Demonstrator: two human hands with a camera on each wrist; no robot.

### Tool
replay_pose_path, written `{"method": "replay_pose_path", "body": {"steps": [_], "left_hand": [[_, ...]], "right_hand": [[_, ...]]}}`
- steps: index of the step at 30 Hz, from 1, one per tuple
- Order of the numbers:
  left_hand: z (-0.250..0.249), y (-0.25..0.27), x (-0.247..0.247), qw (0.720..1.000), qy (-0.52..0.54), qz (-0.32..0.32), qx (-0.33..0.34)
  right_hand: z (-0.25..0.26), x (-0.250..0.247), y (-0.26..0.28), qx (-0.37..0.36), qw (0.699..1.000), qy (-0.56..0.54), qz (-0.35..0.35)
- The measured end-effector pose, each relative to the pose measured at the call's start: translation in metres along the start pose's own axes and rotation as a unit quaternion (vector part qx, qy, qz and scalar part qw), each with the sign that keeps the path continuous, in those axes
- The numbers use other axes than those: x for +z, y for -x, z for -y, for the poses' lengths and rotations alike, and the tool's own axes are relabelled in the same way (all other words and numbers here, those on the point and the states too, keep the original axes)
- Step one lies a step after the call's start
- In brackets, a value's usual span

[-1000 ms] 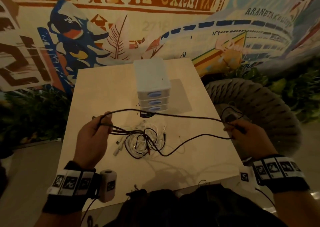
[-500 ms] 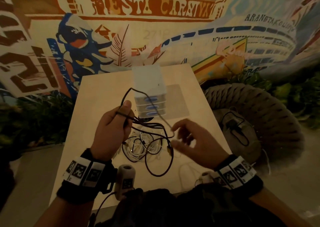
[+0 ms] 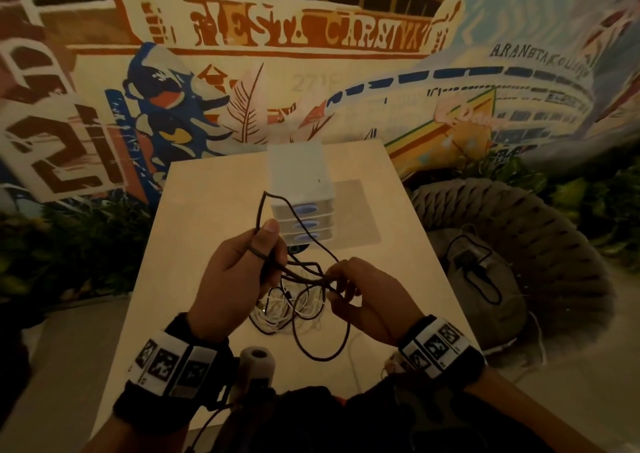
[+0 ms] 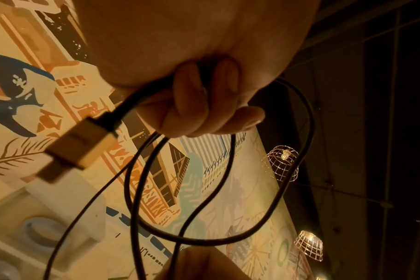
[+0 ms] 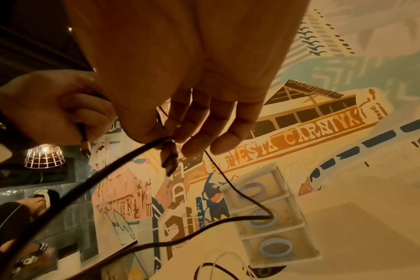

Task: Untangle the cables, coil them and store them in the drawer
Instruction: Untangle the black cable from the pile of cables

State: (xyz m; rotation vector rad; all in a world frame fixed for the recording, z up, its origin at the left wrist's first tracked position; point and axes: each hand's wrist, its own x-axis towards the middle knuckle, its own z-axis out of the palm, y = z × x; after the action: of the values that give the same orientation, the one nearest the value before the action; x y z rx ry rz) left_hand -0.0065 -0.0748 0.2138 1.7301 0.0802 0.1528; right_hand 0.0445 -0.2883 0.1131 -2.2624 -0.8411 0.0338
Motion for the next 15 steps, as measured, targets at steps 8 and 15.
{"method": "replay_pose_path", "body": {"steps": [8,15], "left_hand": [[0.008,-0.005,-0.004,0.999,-0.011,-0.034,0.008],[0.019,-0.005,-0.011,0.999,-0.035,-0.029,-0.001]], "right_hand": [[0.001,-0.008,0.0,0.005,0.999,-0.047,-0.004],[0.002,-0.035,-0.004,0.028,0.984,-0.155,-0.083]]}}
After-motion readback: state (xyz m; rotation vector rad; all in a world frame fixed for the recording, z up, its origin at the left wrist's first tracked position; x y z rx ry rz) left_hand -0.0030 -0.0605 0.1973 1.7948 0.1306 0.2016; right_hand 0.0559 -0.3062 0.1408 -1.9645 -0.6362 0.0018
